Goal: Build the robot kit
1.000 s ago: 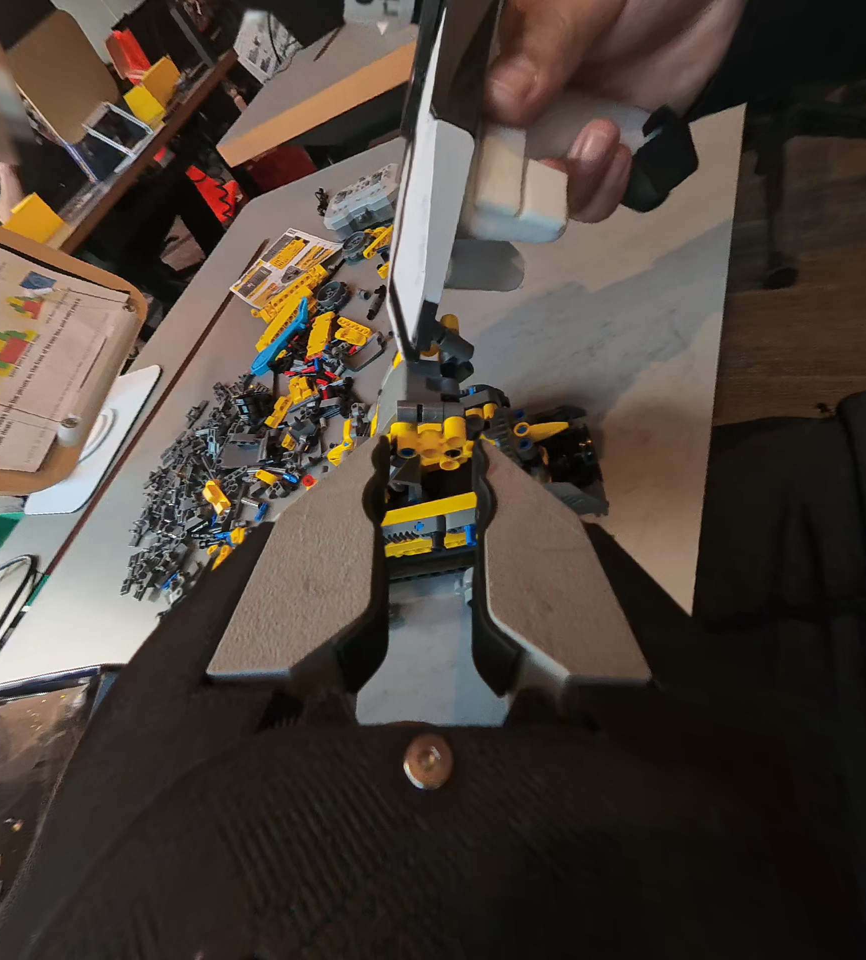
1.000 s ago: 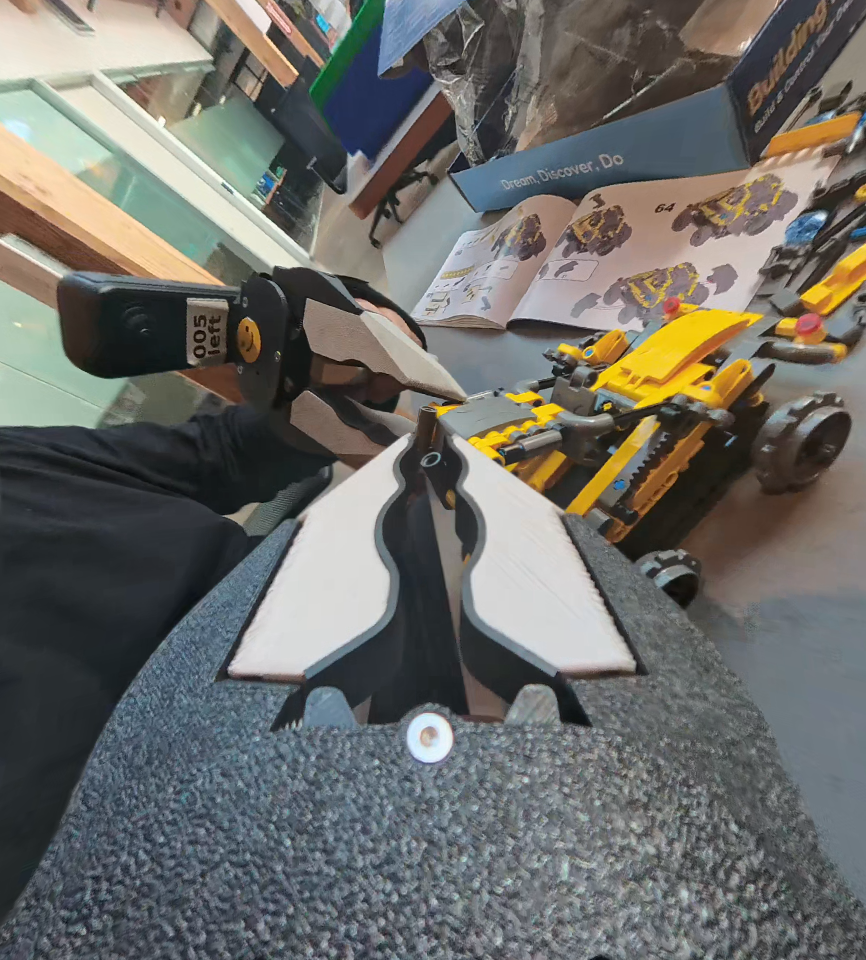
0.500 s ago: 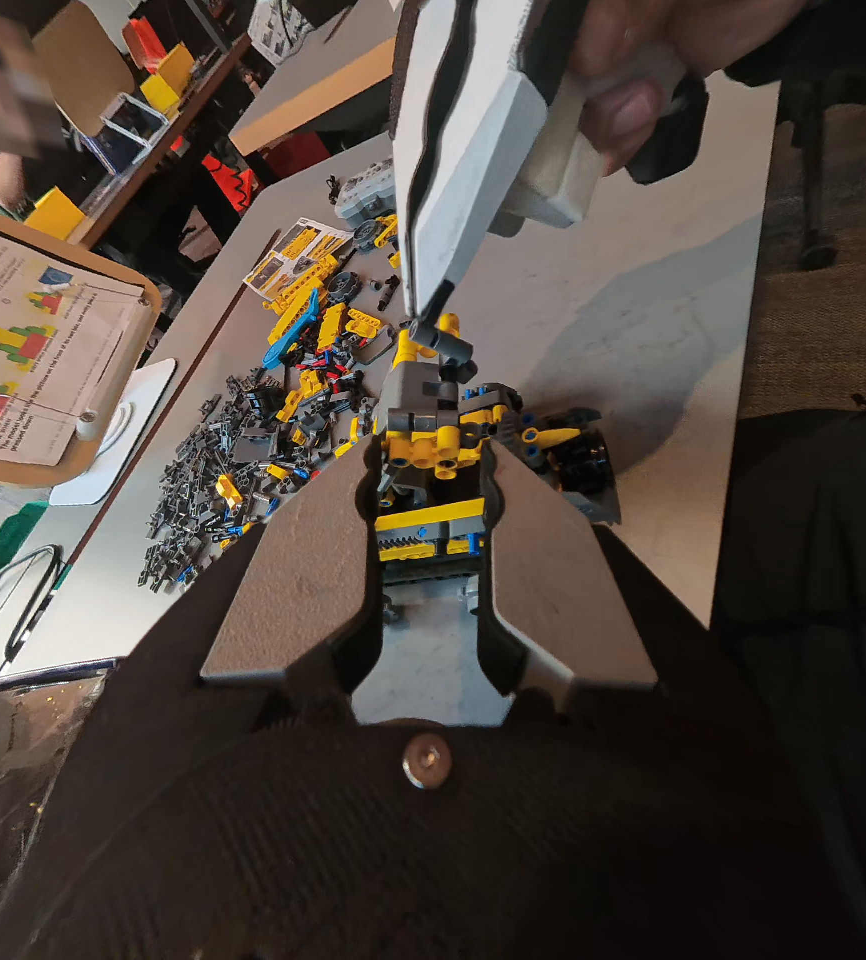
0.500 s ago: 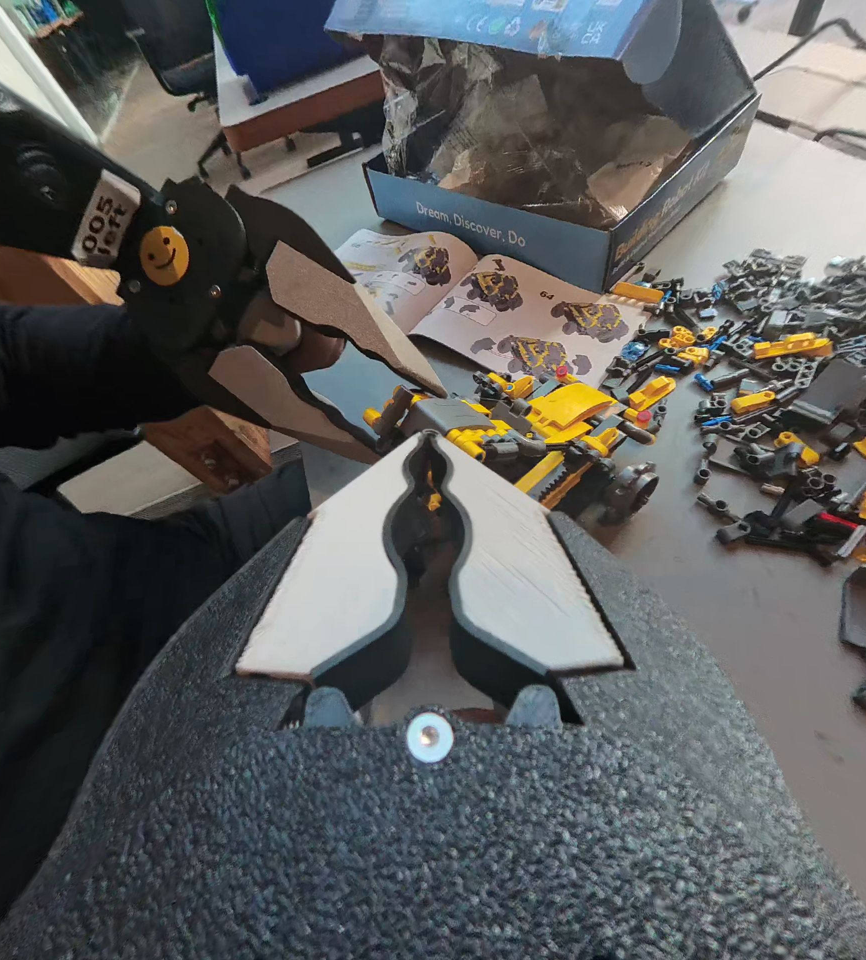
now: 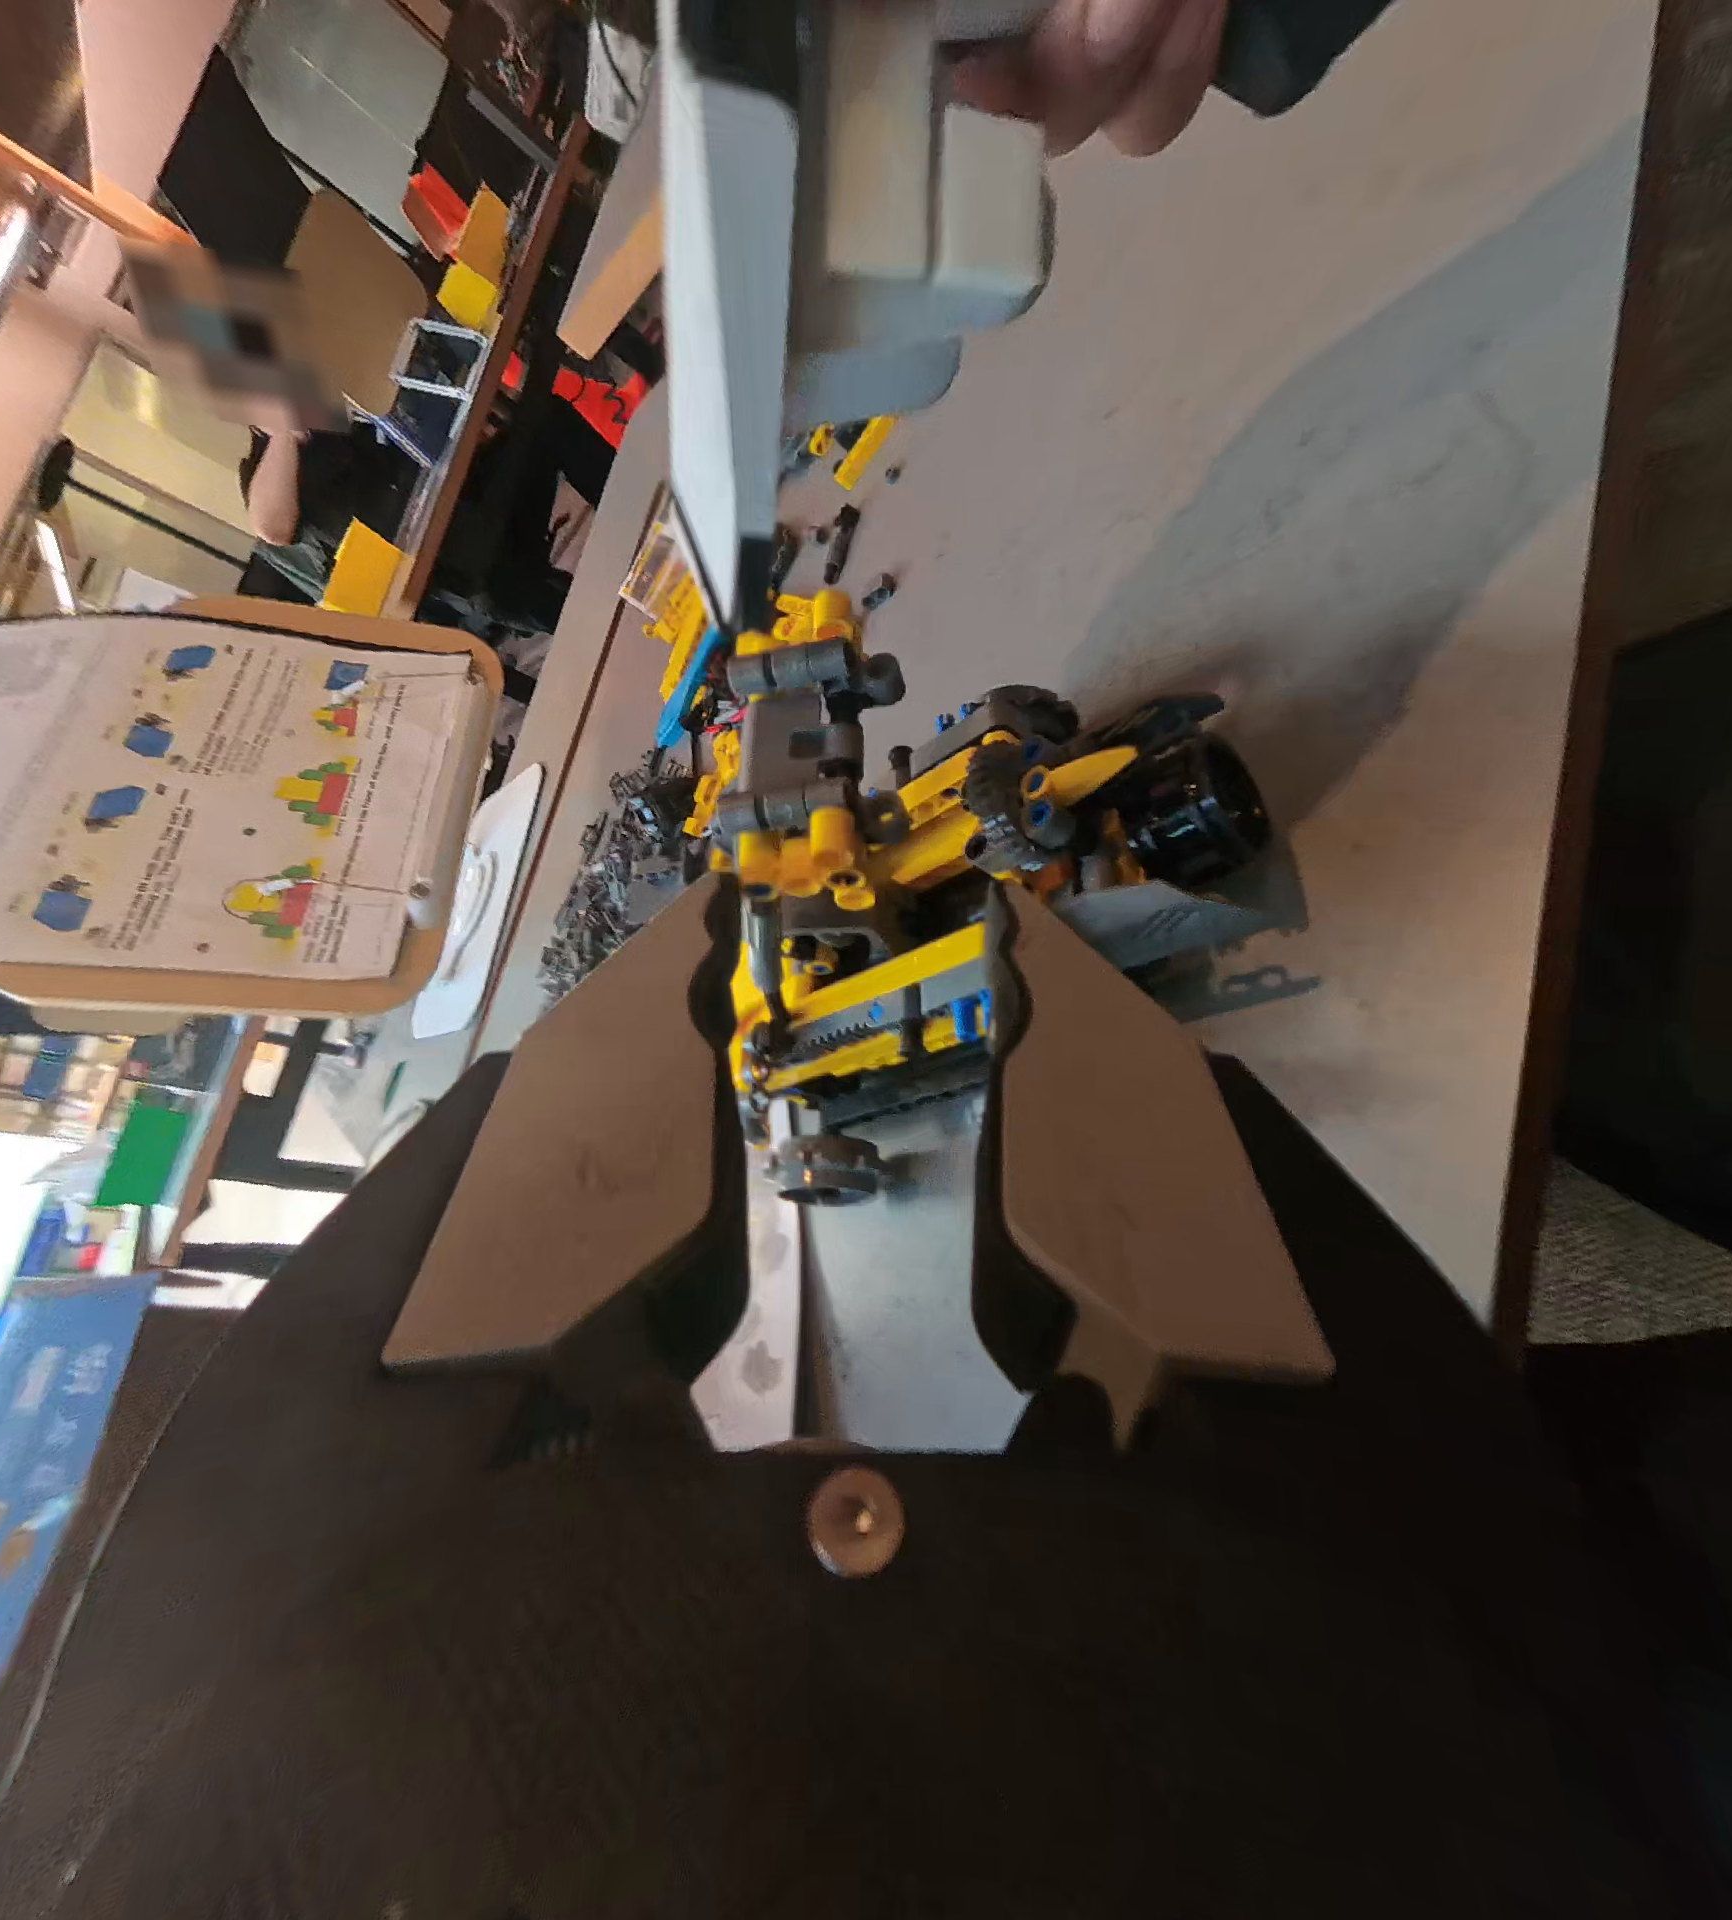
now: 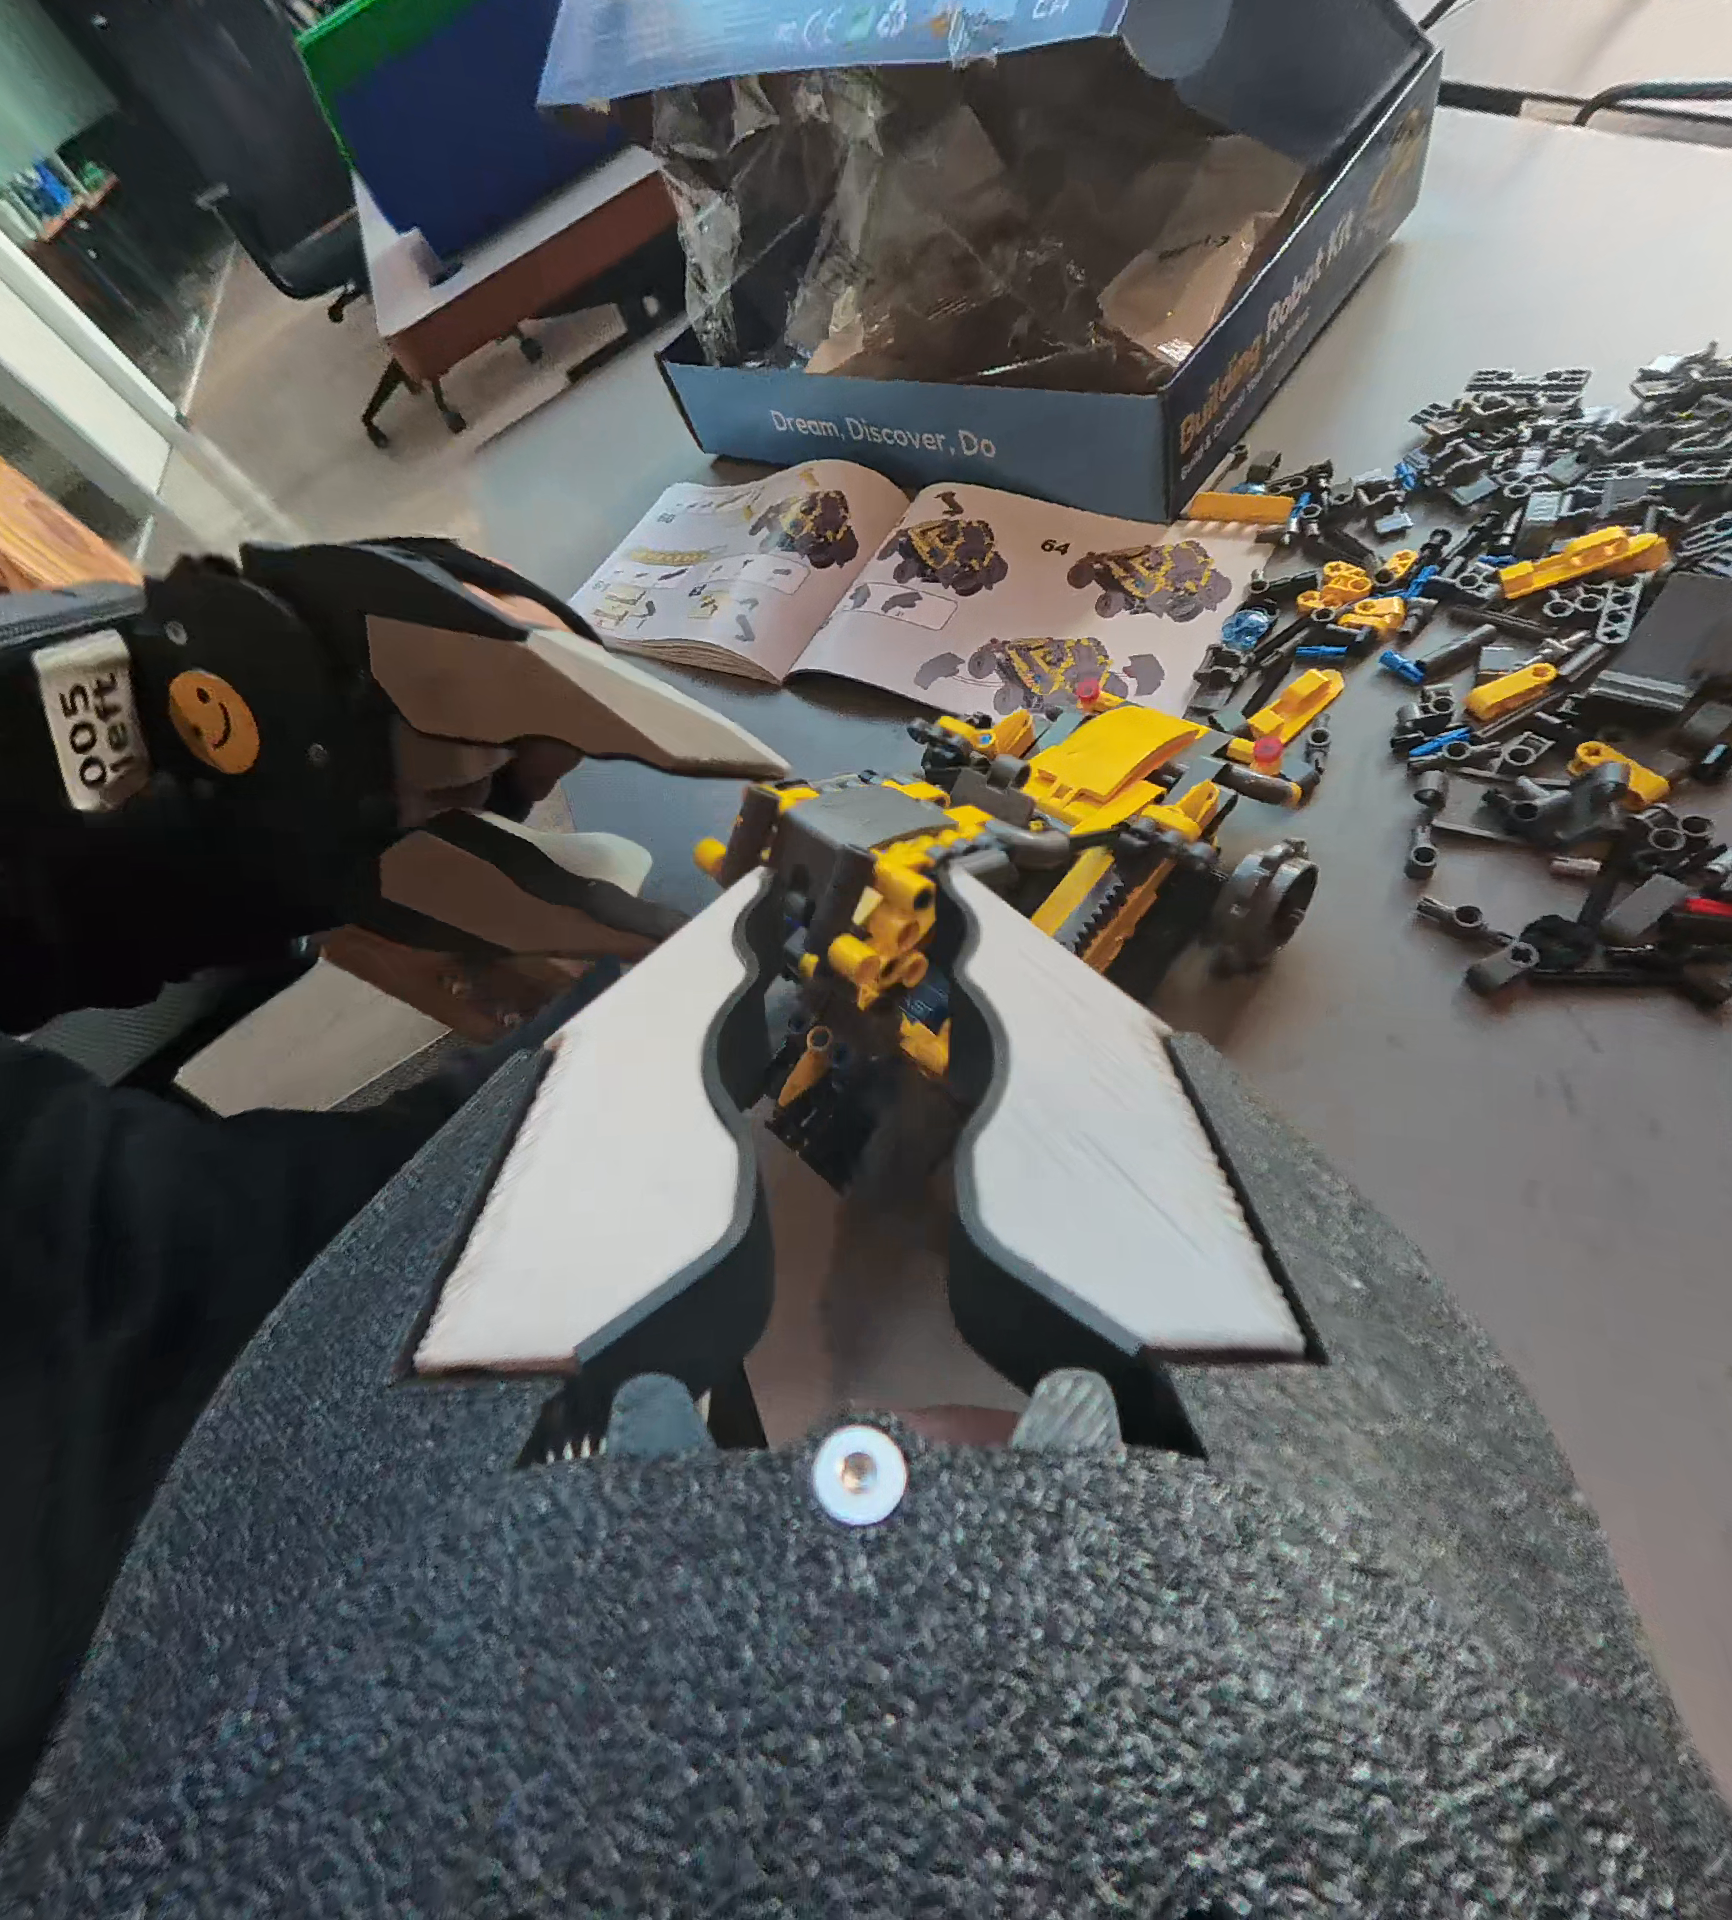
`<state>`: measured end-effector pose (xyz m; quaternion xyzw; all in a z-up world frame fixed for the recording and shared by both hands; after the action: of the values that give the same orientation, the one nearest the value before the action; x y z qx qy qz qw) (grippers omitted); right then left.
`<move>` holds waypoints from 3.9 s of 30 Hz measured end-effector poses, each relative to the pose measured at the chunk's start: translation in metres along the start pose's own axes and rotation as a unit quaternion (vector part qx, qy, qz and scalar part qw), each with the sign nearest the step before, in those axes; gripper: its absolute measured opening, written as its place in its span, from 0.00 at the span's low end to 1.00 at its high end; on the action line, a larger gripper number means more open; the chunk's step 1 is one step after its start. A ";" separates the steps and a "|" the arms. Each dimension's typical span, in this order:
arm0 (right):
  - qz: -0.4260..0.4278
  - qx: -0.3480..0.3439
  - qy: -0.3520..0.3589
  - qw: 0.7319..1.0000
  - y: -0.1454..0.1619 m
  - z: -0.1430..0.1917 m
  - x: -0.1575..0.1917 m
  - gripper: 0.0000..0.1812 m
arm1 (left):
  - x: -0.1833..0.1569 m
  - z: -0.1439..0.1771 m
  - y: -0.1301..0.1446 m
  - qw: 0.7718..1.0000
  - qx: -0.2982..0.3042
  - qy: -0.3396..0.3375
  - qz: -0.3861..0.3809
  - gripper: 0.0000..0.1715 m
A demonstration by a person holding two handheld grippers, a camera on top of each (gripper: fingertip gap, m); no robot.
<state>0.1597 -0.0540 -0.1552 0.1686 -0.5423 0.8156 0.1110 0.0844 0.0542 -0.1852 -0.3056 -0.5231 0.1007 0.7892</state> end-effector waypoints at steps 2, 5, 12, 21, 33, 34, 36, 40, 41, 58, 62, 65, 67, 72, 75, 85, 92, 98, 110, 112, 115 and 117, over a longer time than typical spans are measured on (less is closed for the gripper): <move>0.006 -0.006 0.015 1.000 0.010 0.007 0.000 0.16 | -0.001 0.006 0.008 0.998 0.004 0.022 0.057 0.24; 0.019 -0.017 0.000 1.000 0.018 0.011 0.002 0.17 | -0.001 0.010 0.018 0.980 0.017 0.078 0.181 0.24; 0.082 -0.009 -0.019 0.996 0.006 0.010 -0.001 0.14 | 0.013 0.003 0.017 0.900 0.030 0.201 0.386 0.30; 0.020 0.044 -0.087 0.995 -0.003 -0.002 -0.020 0.20 | 0.018 -0.012 0.021 0.731 0.055 0.346 0.586 0.34; -0.230 -0.004 -0.288 0.930 0.014 -0.014 -0.044 0.15 | 0.027 -0.033 0.028 0.685 0.039 0.351 0.637 0.26; -0.217 -0.003 -0.293 0.931 0.014 -0.015 -0.041 0.12 | 0.026 -0.033 0.028 0.699 0.042 0.346 0.624 0.26; -0.189 0.014 -0.280 0.941 0.018 -0.016 -0.040 0.12 | 0.024 -0.031 0.026 0.733 0.048 0.337 0.589 0.22; -0.137 0.045 -0.261 0.955 0.024 -0.021 -0.036 0.09 | 0.019 -0.028 0.026 0.830 0.075 0.290 0.470 0.22; -0.112 0.051 -0.250 0.960 0.024 -0.021 -0.035 0.09 | 0.019 -0.027 0.026 0.847 0.077 0.281 0.443 0.22; 0.121 0.050 -0.127 0.983 0.020 -0.040 -0.035 0.10 | 0.025 -0.023 0.043 0.930 0.038 0.191 0.313 0.22; 0.159 0.078 -0.087 0.980 0.023 -0.044 -0.036 0.11 | 0.023 -0.025 0.045 0.952 0.059 0.169 0.249 0.22; 0.151 0.094 -0.064 0.982 0.023 -0.041 -0.039 0.16 | 0.022 -0.025 0.044 0.954 0.063 0.164 0.244 0.21; 0.152 0.092 -0.061 0.982 0.022 -0.035 -0.039 0.18 | 0.022 -0.023 0.045 0.952 0.063 0.163 0.250 0.21; 0.202 0.075 -0.059 0.975 0.020 -0.019 -0.027 0.23 | 0.019 -0.011 0.047 0.936 0.057 0.189 0.293 0.30; 0.251 0.096 -0.070 0.961 0.026 -0.020 -0.016 0.28 | 0.015 -0.003 0.051 0.937 0.058 0.188 0.290 0.32; 0.240 0.112 -0.127 0.956 0.033 -0.043 -0.032 0.29 | 0.003 -0.013 0.042 0.946 0.059 0.183 0.262 0.30; 0.247 0.110 -0.169 0.948 0.035 -0.041 -0.037 0.26 | 0.001 -0.020 0.040 0.959 0.052 0.171 0.222 0.20; 0.240 0.132 -0.185 0.944 0.031 -0.041 -0.040 0.18 | 0.001 -0.021 0.040 0.952 0.050 0.199 0.226 0.18; 0.232 0.112 -0.195 0.946 0.036 -0.039 -0.037 0.12 | -0.003 -0.020 0.036 0.932 0.038 0.244 0.266 0.14; 0.231 0.112 -0.192 0.947 0.036 -0.039 -0.037 0.12 | -0.004 -0.020 0.036 0.931 0.037 0.244 0.268 0.14; 0.237 0.115 -0.184 0.947 0.037 -0.038 -0.036 0.13 | -0.004 -0.020 0.036 0.932 0.036 0.237 0.272 0.14; 0.233 0.126 -0.180 0.947 0.037 -0.035 -0.035 0.20 | -0.004 -0.018 0.036 0.934 0.038 0.230 0.271 0.15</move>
<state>0.1725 -0.0361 -0.2128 0.1936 -0.4707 0.8363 -0.2038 0.1046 0.0741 -0.2143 -0.4203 -0.2204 0.2571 0.8418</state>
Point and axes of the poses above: each gripper's, where its closed fingertips meet, z back along the fingers, y out of its underside, x = y × z across the jaws, the point moved 6 cm from there along z, back along the fingers, and after that the axes turned 9 degrees about -y, right-handed, at the moved point
